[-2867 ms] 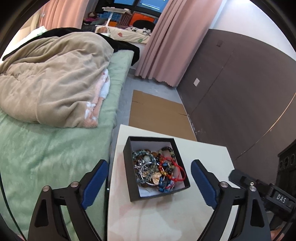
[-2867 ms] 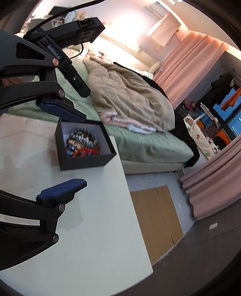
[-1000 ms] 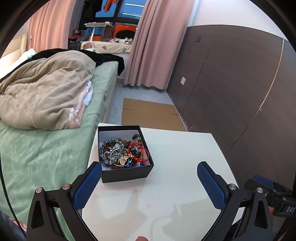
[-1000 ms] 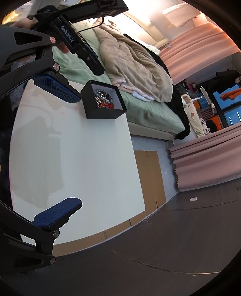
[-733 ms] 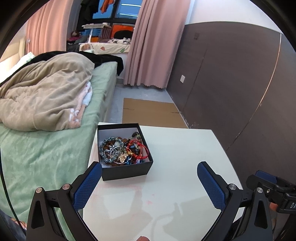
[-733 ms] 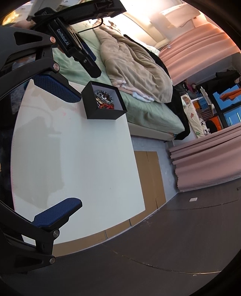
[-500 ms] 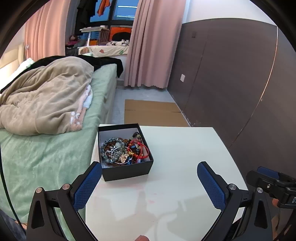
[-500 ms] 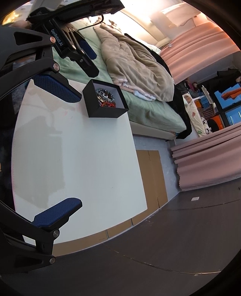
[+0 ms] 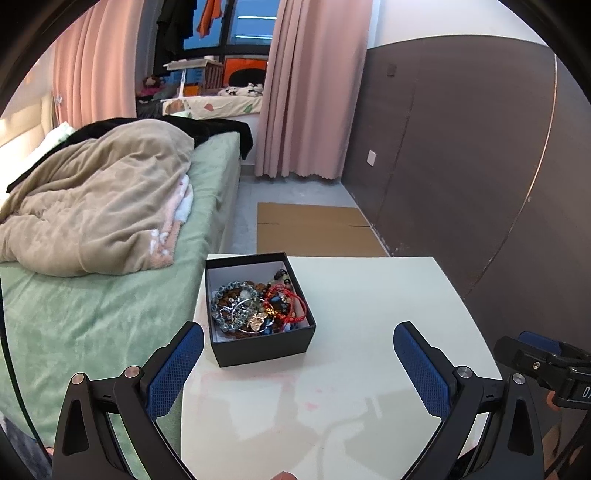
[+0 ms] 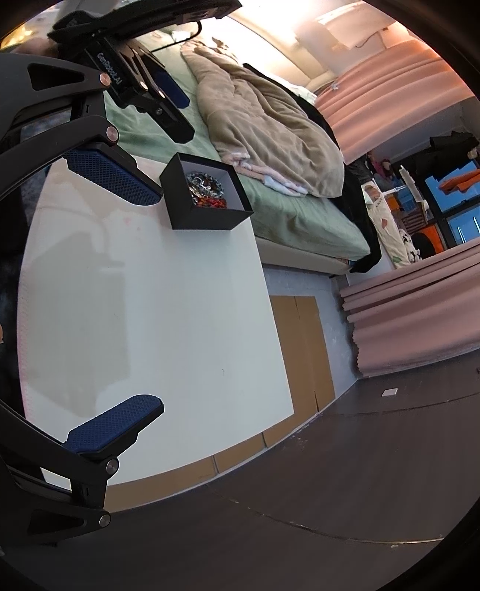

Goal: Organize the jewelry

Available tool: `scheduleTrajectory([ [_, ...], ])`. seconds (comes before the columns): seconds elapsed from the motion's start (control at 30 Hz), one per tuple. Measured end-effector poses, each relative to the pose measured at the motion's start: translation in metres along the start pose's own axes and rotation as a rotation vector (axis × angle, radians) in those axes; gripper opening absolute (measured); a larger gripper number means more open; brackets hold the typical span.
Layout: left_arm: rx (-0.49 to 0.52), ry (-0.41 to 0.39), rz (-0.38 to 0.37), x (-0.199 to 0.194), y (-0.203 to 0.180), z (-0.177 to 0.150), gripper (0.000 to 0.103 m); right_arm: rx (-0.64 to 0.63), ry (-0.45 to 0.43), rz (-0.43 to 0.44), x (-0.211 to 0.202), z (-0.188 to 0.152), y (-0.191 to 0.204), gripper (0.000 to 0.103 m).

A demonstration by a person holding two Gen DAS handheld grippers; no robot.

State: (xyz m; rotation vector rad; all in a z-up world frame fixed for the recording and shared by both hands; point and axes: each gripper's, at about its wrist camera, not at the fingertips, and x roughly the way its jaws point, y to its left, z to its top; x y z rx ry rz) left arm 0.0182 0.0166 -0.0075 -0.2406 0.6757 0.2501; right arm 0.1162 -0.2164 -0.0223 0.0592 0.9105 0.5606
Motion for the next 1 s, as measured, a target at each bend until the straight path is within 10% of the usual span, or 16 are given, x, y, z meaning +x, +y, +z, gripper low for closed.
scheduleTrajectory([
  [1.0, 0.026, -0.005, -0.007, -0.0066, -0.0016, 0.0001, 0.102, 0.02, -0.019, -0.012, -0.0002, 0.0009, -0.0095, 0.103],
])
